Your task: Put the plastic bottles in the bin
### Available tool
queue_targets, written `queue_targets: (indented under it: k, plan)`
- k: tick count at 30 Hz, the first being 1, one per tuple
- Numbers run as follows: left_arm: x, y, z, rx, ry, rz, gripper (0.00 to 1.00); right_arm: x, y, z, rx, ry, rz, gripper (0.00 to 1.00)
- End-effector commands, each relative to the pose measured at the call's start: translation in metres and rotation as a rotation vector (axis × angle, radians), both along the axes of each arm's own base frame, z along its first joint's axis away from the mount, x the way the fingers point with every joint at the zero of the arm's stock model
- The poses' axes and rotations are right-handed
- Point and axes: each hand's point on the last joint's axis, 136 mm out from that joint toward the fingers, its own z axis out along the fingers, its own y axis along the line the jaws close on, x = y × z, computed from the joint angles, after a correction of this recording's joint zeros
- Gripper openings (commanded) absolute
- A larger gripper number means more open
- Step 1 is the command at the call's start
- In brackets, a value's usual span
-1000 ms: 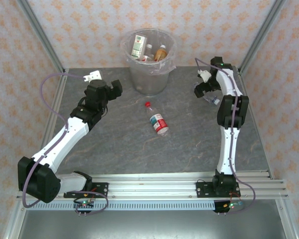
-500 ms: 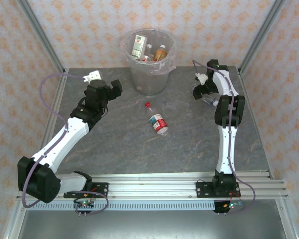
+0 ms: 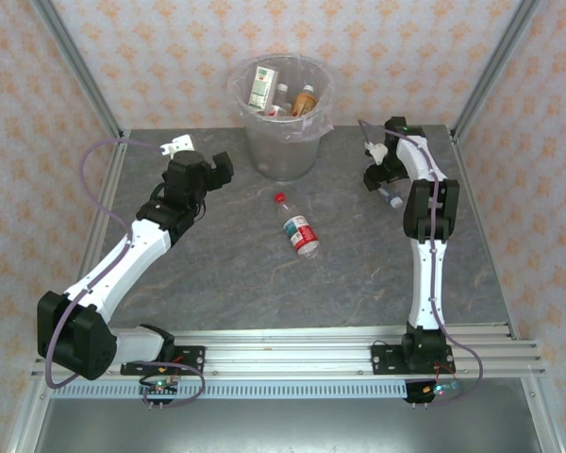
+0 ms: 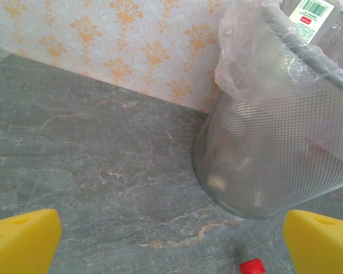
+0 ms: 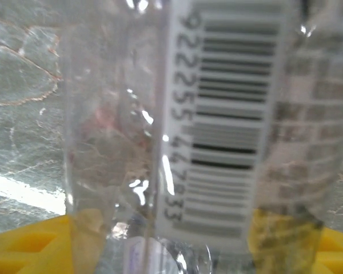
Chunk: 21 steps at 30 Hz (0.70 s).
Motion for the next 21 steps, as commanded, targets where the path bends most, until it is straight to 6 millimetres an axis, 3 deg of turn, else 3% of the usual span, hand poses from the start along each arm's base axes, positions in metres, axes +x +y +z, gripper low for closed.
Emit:
queue_targets:
  k: [1,13,21]
  plan:
    - [0.001,0.002,-0.001,-0.014,0.009,0.010,1.00,-0.004,0.000,0.019,-0.013,-0.021,0.013,0.63]
    - [0.000,0.004,-0.001,0.006,0.011,0.015,1.00,-0.018,0.009,0.038,0.024,-0.032,0.033,0.48]
    - [-0.003,0.006,-0.002,0.011,0.000,0.017,1.00,-0.027,0.017,0.064,0.054,-0.073,0.034,0.48]
